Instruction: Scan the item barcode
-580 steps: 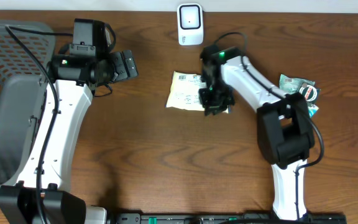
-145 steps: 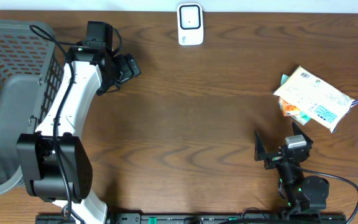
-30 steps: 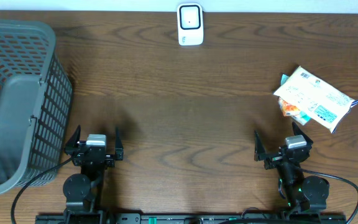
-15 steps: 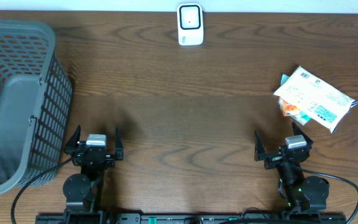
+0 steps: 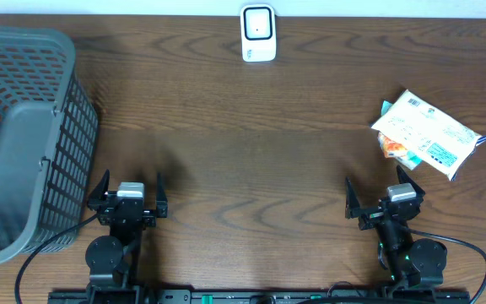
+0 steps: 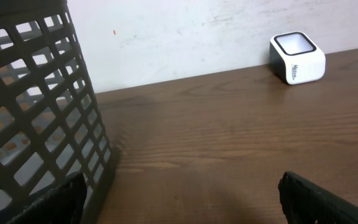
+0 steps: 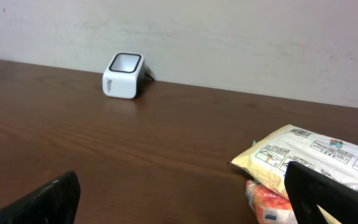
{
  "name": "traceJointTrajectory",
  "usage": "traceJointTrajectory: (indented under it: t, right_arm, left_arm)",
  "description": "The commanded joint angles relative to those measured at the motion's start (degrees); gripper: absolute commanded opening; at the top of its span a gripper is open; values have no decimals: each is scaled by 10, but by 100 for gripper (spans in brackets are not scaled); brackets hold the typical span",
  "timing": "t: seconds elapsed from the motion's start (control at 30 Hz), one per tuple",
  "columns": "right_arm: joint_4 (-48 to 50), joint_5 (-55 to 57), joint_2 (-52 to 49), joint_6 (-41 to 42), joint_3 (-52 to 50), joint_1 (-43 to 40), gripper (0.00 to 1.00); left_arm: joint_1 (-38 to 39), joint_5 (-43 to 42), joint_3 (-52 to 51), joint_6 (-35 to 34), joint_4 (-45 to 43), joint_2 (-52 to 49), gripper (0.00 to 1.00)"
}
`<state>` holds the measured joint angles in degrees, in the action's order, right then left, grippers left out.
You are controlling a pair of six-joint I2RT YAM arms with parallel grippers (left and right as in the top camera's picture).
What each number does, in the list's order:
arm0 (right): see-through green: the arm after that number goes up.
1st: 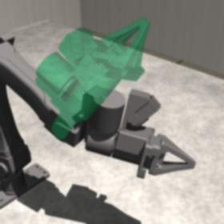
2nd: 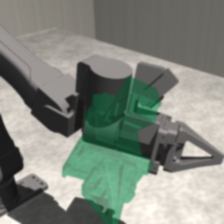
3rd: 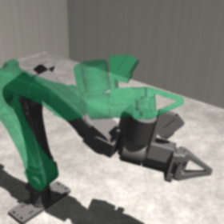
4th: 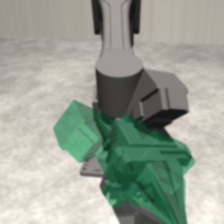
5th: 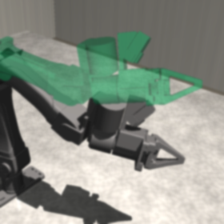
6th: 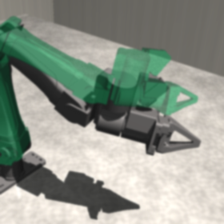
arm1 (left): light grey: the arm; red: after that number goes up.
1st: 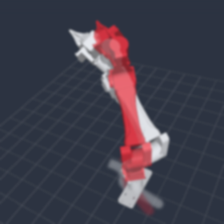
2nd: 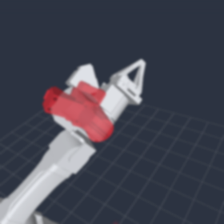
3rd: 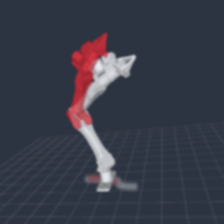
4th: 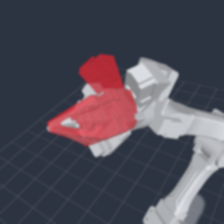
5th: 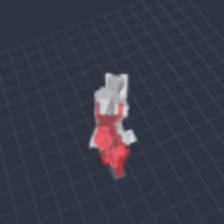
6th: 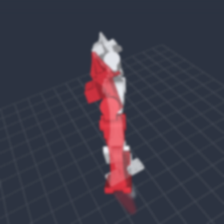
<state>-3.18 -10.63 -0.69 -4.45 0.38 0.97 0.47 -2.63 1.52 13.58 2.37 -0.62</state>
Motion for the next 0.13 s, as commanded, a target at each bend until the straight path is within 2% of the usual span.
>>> traceJointTrajectory:
  t: [0.0,0.1]
  right_arm:
    - [-3,0,3,3,-1,-5,99]
    - [-3,0,3,3,-1,-5,99]
  left_arm:
    - [-2,7,-13,7,16,3,97]
    - [-2,7,-13,7,16,3,98]
